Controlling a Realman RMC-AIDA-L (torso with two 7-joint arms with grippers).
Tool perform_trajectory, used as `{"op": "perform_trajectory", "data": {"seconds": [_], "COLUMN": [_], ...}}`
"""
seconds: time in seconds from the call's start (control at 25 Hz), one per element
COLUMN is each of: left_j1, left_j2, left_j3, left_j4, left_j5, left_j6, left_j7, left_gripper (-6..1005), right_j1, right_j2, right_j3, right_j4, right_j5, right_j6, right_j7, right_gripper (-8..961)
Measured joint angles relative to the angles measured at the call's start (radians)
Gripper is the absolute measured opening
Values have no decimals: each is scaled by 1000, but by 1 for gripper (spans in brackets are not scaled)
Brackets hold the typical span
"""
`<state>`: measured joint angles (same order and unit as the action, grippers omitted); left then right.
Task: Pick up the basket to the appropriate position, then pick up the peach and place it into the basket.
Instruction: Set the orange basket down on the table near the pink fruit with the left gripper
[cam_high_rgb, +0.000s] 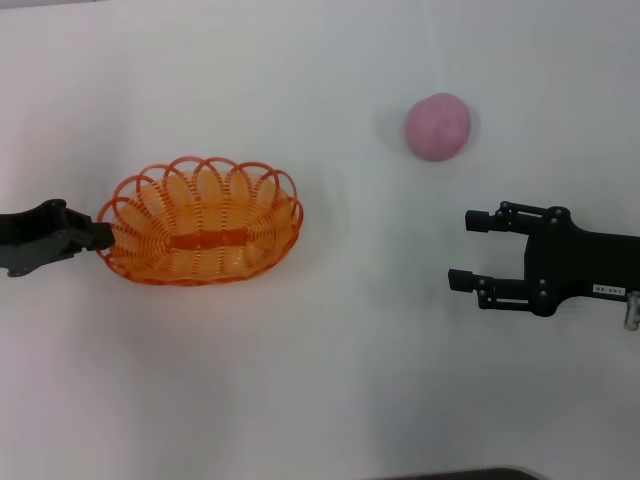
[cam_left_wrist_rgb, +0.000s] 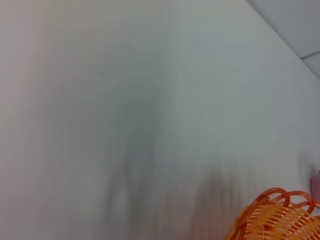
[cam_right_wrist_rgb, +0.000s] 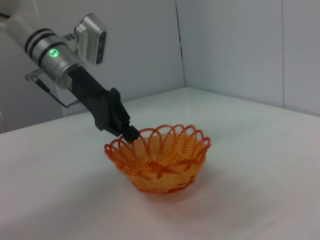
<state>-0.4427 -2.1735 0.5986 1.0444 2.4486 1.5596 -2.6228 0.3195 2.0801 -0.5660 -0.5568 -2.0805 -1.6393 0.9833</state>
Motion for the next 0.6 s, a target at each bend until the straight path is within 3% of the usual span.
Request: {"op": "perform_trajectory", "data": {"seconds": [0.6], "left_j1": [46], "left_j2": [-2], "left_j3": [82], "left_j4": [-5], "left_j5": [-42], "left_j6": [-58], "left_j7": [2], "left_gripper": [49], "right_j1": [1], "right_j2": [3], "right_j3": [6], "right_j4": [0], "right_j5": [1], "right_j6": [3], "right_j7": [0], "right_gripper": [810]}}
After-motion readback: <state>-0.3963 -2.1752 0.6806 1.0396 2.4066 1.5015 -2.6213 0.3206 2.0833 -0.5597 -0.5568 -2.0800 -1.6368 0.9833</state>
